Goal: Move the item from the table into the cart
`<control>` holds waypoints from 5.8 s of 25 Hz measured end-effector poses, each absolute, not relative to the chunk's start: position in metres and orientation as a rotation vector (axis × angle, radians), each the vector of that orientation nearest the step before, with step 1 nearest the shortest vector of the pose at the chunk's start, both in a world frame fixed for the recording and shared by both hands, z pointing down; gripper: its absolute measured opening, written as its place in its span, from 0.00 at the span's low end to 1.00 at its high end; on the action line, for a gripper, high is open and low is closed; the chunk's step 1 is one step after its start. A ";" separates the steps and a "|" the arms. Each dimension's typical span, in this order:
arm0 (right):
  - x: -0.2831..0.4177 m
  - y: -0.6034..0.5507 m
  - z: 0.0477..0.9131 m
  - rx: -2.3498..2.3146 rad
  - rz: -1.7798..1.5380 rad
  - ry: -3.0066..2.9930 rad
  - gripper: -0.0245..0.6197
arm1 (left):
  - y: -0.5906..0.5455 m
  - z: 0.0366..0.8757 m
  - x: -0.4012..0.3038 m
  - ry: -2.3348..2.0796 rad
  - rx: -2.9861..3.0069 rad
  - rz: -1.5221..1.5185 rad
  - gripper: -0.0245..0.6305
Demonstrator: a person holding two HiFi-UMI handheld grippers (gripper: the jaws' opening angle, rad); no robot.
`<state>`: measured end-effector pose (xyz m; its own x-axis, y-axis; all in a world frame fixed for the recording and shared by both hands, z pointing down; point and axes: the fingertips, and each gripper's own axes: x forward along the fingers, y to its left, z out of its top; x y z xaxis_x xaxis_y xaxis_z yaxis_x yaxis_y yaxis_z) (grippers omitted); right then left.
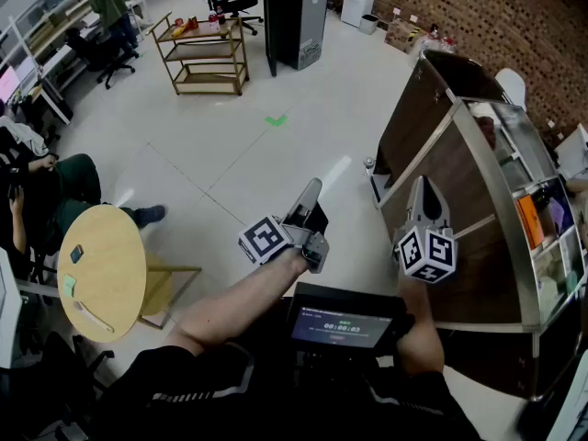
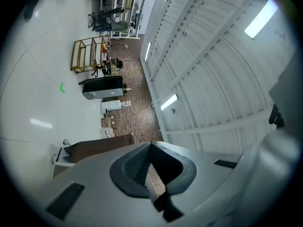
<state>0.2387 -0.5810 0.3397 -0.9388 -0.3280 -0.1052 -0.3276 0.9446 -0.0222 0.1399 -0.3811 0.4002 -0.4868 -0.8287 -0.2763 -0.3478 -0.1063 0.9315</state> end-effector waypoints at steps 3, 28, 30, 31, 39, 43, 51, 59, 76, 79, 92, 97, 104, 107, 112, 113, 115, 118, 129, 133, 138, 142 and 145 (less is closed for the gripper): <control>0.235 -0.584 0.332 -0.427 -0.012 2.986 0.04 | -0.380 0.391 0.143 -1.801 1.290 -1.657 0.04; -0.061 0.023 0.318 0.728 0.015 2.982 0.04 | 0.245 0.371 0.023 -2.579 0.663 -1.825 0.04; -0.077 0.085 0.320 0.844 0.012 2.957 0.04 | 0.295 0.365 0.018 -2.643 0.603 -1.833 0.04; -0.085 0.113 0.320 0.902 0.012 2.945 0.04 | 0.317 0.363 0.016 -2.689 0.571 -1.817 0.04; -0.164 0.288 0.331 1.415 0.014 2.760 0.04 | 0.446 0.371 -0.004 -2.987 0.109 -1.659 0.04; -0.209 0.370 0.331 1.646 0.003 2.638 0.04 | 0.504 0.380 -0.017 -3.048 -0.210 -1.624 0.04; -0.243 0.535 0.354 2.107 0.071 2.359 0.04 | 0.603 0.391 -0.019 -3.069 -0.759 -1.169 0.04; -0.217 0.734 0.407 2.374 0.305 2.230 0.12 | 0.760 0.437 0.010 -2.873 -0.943 -1.006 0.04; -0.332 0.961 0.620 2.916 1.054 1.929 0.42 | 0.916 0.608 -0.133 -2.266 -0.944 -0.991 0.10; -0.349 0.975 0.675 2.994 1.184 1.863 0.43 | 0.928 0.649 -0.152 -2.185 -0.997 -1.040 0.10; -0.359 1.050 0.836 2.964 1.778 1.730 0.49 | 1.007 0.770 -0.175 -1.986 -0.858 -1.047 0.13; -0.351 1.062 0.864 2.949 1.873 1.673 0.49 | 1.015 0.792 -0.177 -1.952 -0.836 -1.103 0.13; -0.351 1.078 0.872 2.883 1.926 1.643 0.43 | 1.038 0.793 -0.179 -1.991 -0.852 -1.094 0.13; -0.352 1.077 0.874 2.880 1.933 1.680 0.42 | 1.038 0.793 -0.179 -1.992 -0.857 -1.105 0.13; -0.352 1.075 0.857 2.901 1.754 1.844 0.42 | 1.029 0.788 -0.172 -1.983 -0.859 -1.086 0.13; -0.351 1.073 0.847 2.918 1.689 1.880 0.42 | 1.029 0.780 -0.170 -2.002 -0.874 -1.076 0.13; -0.348 1.066 0.820 2.950 1.551 1.933 0.42 | 1.031 0.753 -0.175 -2.094 -0.903 -1.064 0.13; -0.349 1.054 0.761 2.947 1.284 2.013 0.42 | 1.027 0.705 -0.189 -2.253 -0.920 -1.069 0.10; -0.367 0.896 0.536 2.498 0.644 2.472 0.42 | 0.932 0.566 -0.239 -2.559 -0.565 -1.004 0.04; -0.374 0.787 0.469 2.199 0.452 2.720 0.42 | 0.869 0.521 -0.260 -2.630 -0.327 -0.928 0.04; -0.379 0.623 0.412 1.828 0.374 2.909 0.42 | 0.738 0.467 -0.300 -2.690 -0.013 -0.898 0.04; -0.372 0.448 0.392 1.504 0.293 3.046 0.42 | 0.572 0.446 -0.328 -2.678 0.303 -0.858 0.04; -0.361 0.287 0.384 1.235 0.232 3.141 0.42 | 0.416 0.439 -0.345 -2.631 0.522 -0.825 0.04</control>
<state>-0.3610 0.2870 0.3836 -0.7085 0.6514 0.2716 0.6842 0.7283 0.0383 -0.3446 0.4161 0.4386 -0.8773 -0.4354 0.2020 -0.2422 0.7649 0.5969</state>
